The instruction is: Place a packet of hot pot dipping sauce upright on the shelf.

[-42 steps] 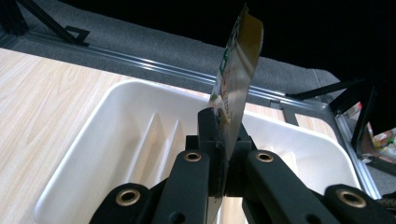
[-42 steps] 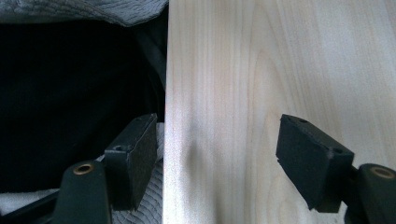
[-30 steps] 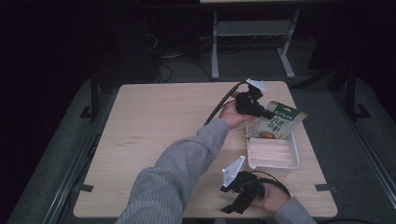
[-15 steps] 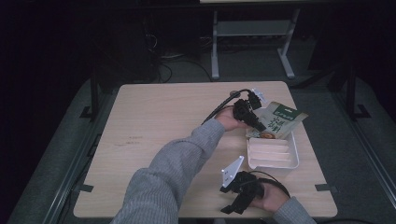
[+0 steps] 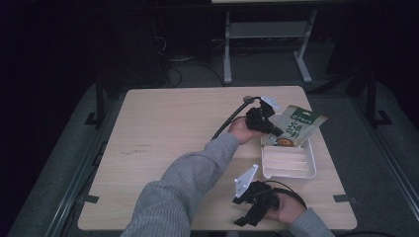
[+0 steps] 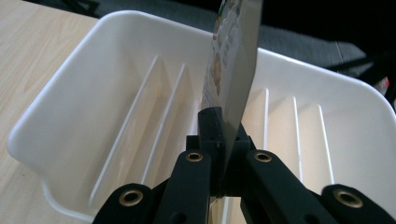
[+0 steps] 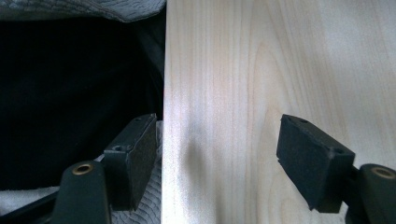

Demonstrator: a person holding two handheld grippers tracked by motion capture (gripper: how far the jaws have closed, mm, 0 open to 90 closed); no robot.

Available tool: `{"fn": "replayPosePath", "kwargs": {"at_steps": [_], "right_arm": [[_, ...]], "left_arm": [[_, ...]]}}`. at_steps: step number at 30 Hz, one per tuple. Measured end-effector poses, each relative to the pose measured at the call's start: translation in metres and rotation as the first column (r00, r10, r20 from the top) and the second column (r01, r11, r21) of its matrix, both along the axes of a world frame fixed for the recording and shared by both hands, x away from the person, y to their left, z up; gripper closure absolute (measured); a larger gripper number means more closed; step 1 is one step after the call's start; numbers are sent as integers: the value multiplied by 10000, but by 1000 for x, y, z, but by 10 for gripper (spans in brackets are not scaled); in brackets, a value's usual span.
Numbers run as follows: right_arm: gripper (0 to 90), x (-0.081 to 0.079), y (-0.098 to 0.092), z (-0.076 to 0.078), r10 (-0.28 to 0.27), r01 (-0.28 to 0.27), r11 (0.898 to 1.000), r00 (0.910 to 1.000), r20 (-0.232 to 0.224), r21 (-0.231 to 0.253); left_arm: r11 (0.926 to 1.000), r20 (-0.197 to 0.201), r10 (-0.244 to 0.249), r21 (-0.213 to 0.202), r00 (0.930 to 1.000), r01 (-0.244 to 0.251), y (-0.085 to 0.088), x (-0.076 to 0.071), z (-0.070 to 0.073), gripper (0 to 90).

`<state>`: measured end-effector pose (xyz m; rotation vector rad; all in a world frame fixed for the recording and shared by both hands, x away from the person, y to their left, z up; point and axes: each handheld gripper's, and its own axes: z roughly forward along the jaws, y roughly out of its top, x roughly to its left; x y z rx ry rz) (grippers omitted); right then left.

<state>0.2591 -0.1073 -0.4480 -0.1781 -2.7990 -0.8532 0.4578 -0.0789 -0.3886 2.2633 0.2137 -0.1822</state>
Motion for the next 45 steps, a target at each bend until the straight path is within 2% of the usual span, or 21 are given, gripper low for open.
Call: {"fn": "replayPosePath", "kwargs": {"at_steps": [1,2,3,7,9,10,14,15,18,19,20,21,23,32,35,40,45], "right_arm": [[283,0,0,0,0,0,10000,10000,-6,-3],[283,0,0,0,0,0,10000,10000,-6,-3],[283,0,0,-1,-23,23,10000,10000,-65,-52],[283,0,0,-1,17,-17,10000,10000,-79,-41],[283,1,-1,-1,4,-5,10000,10000,-95,-22],[284,1,-1,-1,-14,14,10000,10000,-91,-8],[283,1,-2,-1,-48,48,10000,10000,-84,-4],[283,1,-2,-1,-51,51,10000,10000,-85,6],[282,1,-2,-1,-58,59,10000,9999,-86,25],[281,1,-2,-1,-62,62,10000,10000,-77,13],[280,1,-2,-1,-74,74,10000,9999,-81,0],[279,1,-2,-1,-60,60,10000,10000,-76,-11],[278,1,-1,-2,-29,29,10000,10000,-73,-27],[277,2,-2,-2,-64,64,10000,9999,-127,-30],[277,2,-2,-2,-81,81,10000,9999,-123,-24],[276,2,-3,-1,-113,113,9999,9999,-84,-7],[274,2,-3,-2,-132,132,9999,9999,-76,8]], "left_arm": [[9994,-103,162,-320,9998,-165,1,-1,-6,899],[9994,-103,162,-320,9998,-165,1,-1,-6,899],[9981,-138,312,-535,9994,-319,3,-3,-12,899],[9973,-227,323,-650,9992,-337,6,-3,-16,893],[9987,-190,187,-472,9996,-195,6,-4,-17,881],[9999,-32,44,-159,10000,-44,5,-6,-17,876],[10000,-147,-12,0,9999,12,6,-6,-16,842],[9998,-128,-61,184,9999,63,8,-6,-15,828],[9992,-137,-126,369,9998,131,13,-5,-13,775],[9992,-85,-135,376,9999,138,14,-5,-12,775],[9992,-85,-135,376,9999,138,14,-5,-12,826],[9989,95,-154,454,9998,150,14,-6,-11,862],[9984,234,-80,569,9997,67,13,-7,-11,889],[9984,265,-48,568,9996,33,16,-10,-17,900],[9983,418,-120,583,9991,96,16,-13,-18,900],[9984,335,-50,560,9994,31,20,-15,-18,900],[9973,265,18,739,9996,-38,25,-14,-16,898]]}}
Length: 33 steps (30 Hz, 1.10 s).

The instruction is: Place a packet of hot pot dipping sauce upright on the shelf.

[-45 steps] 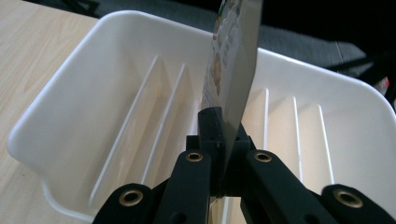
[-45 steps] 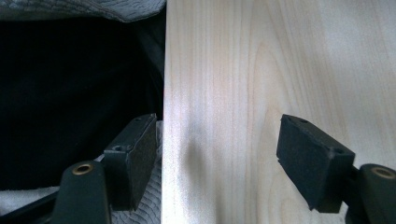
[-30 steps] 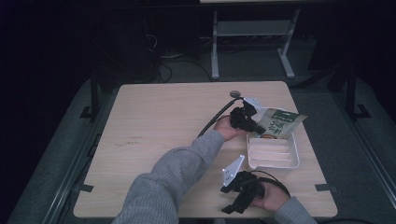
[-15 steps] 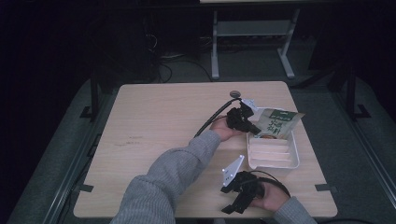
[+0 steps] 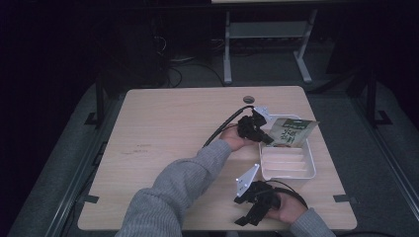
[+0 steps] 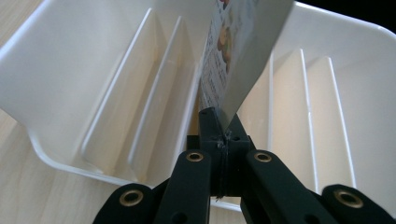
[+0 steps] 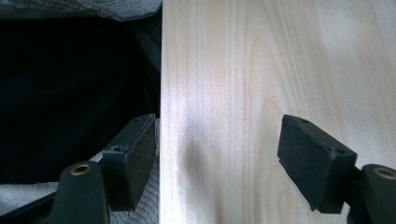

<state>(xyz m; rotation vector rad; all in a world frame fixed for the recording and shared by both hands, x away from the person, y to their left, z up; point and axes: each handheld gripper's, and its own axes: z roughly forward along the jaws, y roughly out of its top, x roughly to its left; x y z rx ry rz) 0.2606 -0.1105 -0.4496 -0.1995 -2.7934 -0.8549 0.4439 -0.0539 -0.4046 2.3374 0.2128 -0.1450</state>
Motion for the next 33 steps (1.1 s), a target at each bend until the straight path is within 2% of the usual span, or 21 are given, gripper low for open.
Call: {"fn": "replayPosePath", "kwargs": {"at_steps": [3,6,11,14,22,33], "right_arm": [[273,0,0,0,-14,14,10000,10000,17,12],[272,1,0,0,-80,80,10000,10000,22,-9],[271,1,-1,1,-132,131,9999,9999,71,78],[270,2,-1,2,-184,183,9998,9998,86,81],[269,3,-3,4,-326,321,9992,9993,179,241],[268,4,-6,6,-446,436,9983,9987,252,377]], "left_arm": [[10000,-94,-39,29,9999,39,2,0,2,879],[10000,-9,48,6,10000,-48,5,1,7,784],[9998,16,211,-26,9998,-210,13,2,14,690],[9997,92,237,43,9997,-237,17,1,17,663],[9987,365,337,362,9988,-350,40,-5,25,640],[9970,607,614,436,9963,-641,67,-13,30,630]]}}
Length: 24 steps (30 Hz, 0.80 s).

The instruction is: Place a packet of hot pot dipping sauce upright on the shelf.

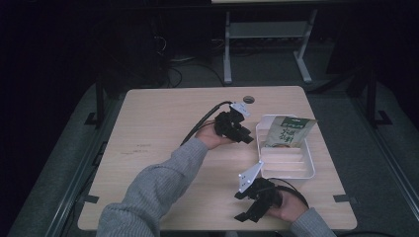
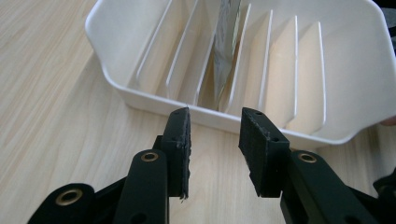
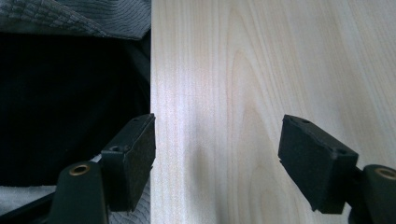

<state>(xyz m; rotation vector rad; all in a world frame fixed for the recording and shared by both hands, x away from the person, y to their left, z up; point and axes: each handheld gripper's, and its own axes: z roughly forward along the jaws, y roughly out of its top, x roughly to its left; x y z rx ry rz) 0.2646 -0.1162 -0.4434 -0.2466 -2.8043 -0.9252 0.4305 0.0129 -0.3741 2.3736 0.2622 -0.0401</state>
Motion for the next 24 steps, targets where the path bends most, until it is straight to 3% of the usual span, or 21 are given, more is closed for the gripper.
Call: {"fn": "replayPosePath", "kwargs": {"at_steps": [24], "right_arm": [[266,-1,3,-1,17,-17,9999,10000,-31,-107]], "left_arm": [[9977,150,592,336,9981,-596,56,-30,-13,580]]}}
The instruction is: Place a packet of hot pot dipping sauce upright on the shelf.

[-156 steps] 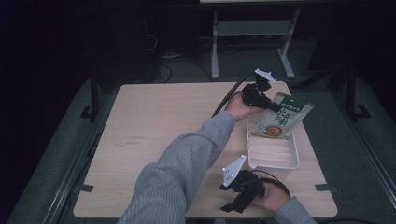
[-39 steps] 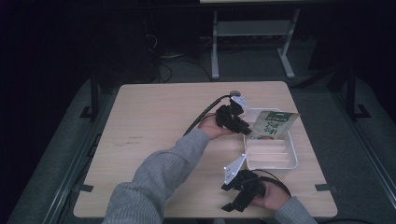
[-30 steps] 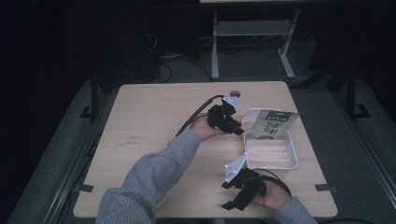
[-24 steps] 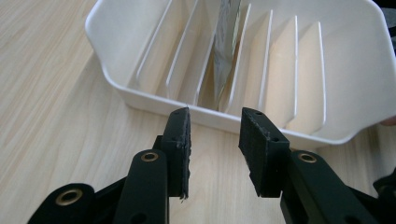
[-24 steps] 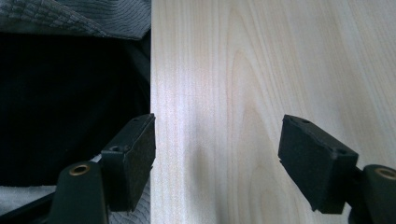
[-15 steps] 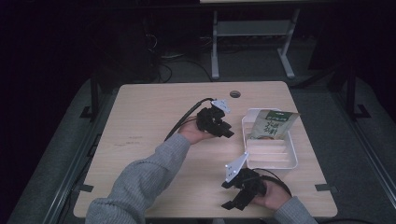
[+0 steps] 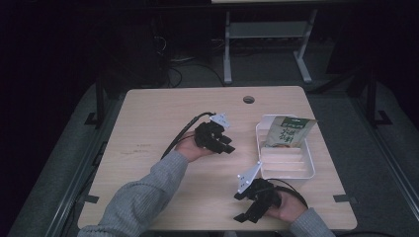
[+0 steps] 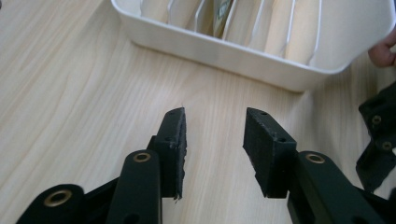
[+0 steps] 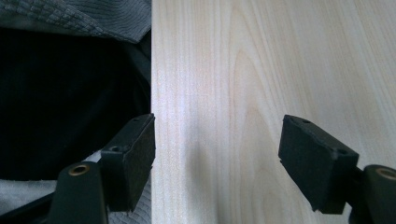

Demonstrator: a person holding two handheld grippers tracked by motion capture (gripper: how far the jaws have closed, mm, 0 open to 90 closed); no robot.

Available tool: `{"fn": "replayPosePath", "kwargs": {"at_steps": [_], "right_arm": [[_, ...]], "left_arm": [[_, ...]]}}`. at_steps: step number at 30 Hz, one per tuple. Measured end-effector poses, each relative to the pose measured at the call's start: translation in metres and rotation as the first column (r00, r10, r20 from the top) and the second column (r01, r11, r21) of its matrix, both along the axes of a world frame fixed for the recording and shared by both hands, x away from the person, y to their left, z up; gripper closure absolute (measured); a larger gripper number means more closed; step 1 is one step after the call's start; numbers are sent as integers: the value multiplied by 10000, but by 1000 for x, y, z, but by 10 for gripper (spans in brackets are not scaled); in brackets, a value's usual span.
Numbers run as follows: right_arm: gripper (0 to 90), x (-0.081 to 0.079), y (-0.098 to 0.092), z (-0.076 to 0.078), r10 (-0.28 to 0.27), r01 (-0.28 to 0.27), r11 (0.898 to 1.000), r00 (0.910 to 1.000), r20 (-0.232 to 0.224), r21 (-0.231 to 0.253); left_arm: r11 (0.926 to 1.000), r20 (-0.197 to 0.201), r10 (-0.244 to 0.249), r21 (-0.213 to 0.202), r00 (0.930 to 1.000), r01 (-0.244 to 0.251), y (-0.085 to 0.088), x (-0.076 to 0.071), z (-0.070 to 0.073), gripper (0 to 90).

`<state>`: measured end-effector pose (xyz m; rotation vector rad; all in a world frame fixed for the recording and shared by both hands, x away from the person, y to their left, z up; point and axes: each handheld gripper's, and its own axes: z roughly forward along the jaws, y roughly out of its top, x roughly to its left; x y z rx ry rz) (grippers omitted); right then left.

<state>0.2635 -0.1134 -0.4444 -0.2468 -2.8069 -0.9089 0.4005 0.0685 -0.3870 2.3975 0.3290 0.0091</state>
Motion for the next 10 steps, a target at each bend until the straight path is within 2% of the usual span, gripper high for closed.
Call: {"fn": "replayPosePath", "kwargs": {"at_steps": [10], "right_arm": [[266,-1,2,-1,15,-15,10000,10000,10,-55]], "left_arm": [[9998,11,198,60,9998,-198,17,-9,-2,528]]}}
